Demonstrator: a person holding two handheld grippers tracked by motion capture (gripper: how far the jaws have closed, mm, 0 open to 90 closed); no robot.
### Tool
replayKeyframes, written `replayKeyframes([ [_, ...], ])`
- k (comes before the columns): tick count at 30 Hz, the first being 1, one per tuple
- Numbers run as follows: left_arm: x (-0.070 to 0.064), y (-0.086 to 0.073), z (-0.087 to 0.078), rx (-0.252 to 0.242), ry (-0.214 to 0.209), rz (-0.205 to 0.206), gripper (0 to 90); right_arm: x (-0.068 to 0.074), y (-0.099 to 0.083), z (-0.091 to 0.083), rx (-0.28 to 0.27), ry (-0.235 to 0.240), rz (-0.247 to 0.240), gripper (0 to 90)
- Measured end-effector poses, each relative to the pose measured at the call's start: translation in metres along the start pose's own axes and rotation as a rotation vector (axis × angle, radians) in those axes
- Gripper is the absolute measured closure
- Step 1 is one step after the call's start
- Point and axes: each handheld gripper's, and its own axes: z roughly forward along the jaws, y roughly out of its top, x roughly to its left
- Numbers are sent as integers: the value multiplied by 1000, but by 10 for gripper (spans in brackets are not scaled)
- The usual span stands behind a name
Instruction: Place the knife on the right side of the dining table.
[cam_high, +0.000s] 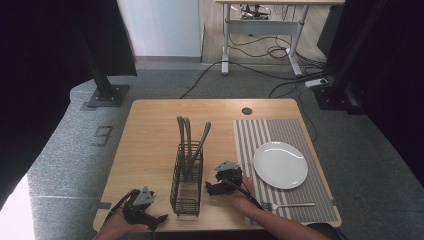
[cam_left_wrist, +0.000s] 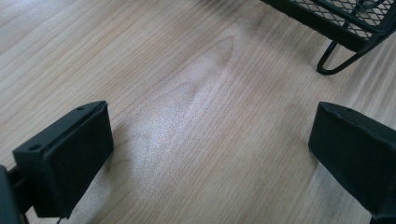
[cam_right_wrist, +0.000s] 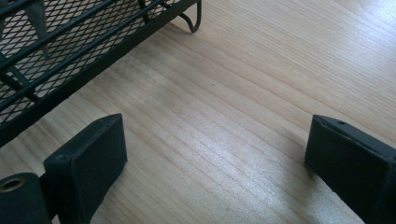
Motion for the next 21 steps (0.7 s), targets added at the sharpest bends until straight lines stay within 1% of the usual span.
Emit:
replayKeyframes([
  [3,0,0,0,0,0,1,0,1,-1,-1,-1,-7,12,60],
  [4,0,0,0,0,0,1,0,3,-1,-2,1,-12,18,96],
  [5,0,0,0,0,0,1,0,3,-1,-2,1,-12,18,96],
  [6,0,0,0,0,0,1,0,3,0,-3,5,-10,22,128],
  [7,0,0,0,0,0,0,0,2,2,-5,3,-5,48,137],
  [9,0,0,0,0,1,0,0,-1,4,-7,7,24,96,150],
  [10,0,0,0,0,1,0,0,-2,5,-9,1,35,108,156],
  [11,0,0,0,0,1,0,0,-2,5,-9,1,35,108,156],
  [12,0,0,0,0,1,0,0,-1,8,-14,-23,46,102,161],
  [13,0,0,0,0,1,0,0,-1,8,-14,-23,46,102,161],
  [14,0,0,0,0,0,1,0,-2,11,-20,-61,70,88,156],
  [15,0,0,0,0,0,1,0,-2,11,-20,-61,70,88,156],
  [16,0,0,0,0,0,2,0,-2,13,-24,-96,82,82,162],
  [17,0,0,0,0,0,1,0,-2,16,-30,-119,89,66,176],
  [19,0,0,0,0,0,2,0,-3,20,-36,-132,107,70,189],
  [21,0,0,0,0,0,2,0,-8,26,-43,-143,129,88,198],
])
